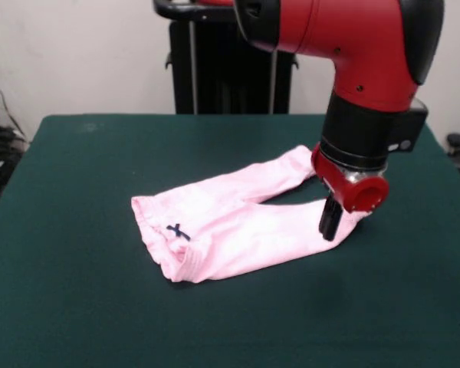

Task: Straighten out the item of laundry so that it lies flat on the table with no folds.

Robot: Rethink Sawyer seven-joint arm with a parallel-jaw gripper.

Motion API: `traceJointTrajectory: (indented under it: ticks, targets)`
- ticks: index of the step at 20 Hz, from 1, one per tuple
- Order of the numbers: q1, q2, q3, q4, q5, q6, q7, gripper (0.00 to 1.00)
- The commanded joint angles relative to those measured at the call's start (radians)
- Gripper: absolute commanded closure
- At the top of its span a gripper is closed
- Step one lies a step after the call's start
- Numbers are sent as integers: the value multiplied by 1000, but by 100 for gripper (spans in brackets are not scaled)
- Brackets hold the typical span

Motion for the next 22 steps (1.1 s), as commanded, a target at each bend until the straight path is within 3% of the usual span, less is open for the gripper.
traceJointTrajectory:
  ticks: [1,9,18,22]
  targets:
    - [3,10,28,-28,-169,56,-247,100]
    - [5,129,98,4,-211,-56,-124,100]
    - [-110,142,307,83,-230,-92,-248,100]
    - [-102,129,324,95,-240,-46,-231,100]
